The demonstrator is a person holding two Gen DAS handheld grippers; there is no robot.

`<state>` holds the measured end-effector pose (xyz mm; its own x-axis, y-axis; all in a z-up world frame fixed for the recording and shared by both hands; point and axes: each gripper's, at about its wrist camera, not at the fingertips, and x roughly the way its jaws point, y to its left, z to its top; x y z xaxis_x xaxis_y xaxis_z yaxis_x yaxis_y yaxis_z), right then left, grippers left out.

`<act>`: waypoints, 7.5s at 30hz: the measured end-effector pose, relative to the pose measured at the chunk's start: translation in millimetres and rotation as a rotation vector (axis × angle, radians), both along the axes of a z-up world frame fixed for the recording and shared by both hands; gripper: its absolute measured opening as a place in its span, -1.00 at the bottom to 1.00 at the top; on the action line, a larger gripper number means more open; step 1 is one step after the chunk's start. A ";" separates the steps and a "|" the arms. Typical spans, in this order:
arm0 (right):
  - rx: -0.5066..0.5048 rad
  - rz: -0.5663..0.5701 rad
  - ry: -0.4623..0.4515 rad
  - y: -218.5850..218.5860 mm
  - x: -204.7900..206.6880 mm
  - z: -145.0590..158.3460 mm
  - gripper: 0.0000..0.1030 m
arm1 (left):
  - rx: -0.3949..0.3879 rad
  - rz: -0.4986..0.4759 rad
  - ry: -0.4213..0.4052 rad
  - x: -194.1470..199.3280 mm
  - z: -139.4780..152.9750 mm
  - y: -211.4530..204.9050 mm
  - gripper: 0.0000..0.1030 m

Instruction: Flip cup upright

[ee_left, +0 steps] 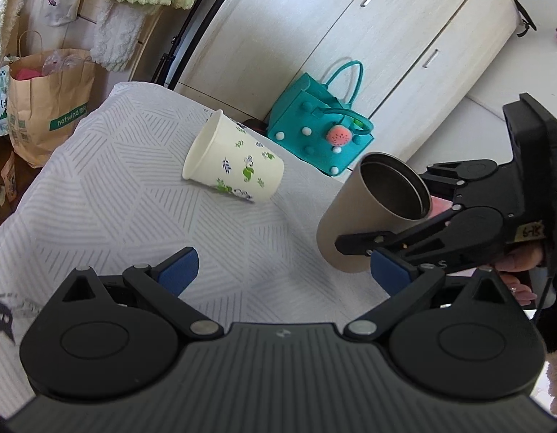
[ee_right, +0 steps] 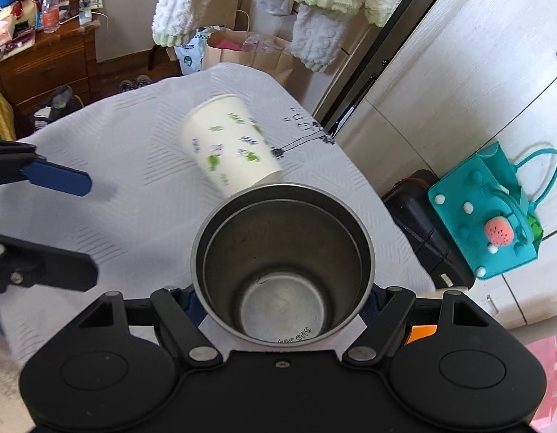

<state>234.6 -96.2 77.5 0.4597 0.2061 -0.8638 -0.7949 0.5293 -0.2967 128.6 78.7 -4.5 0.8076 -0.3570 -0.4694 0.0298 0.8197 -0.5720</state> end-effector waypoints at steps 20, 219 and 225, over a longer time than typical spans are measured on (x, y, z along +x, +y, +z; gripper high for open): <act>-0.233 0.036 0.159 -18.5 -75.6 5.8 0.57 | -0.095 -0.106 0.017 -34.1 -10.6 -6.1 1.00; 0.588 -0.753 -0.434 -149.0 -235.1 -41.0 1.00 | 0.553 -0.013 -0.045 -122.6 36.4 -87.5 1.00; 0.587 -0.790 -0.428 -147.4 -236.2 -40.4 1.00 | 0.575 0.022 -0.073 -127.0 35.4 -85.2 1.00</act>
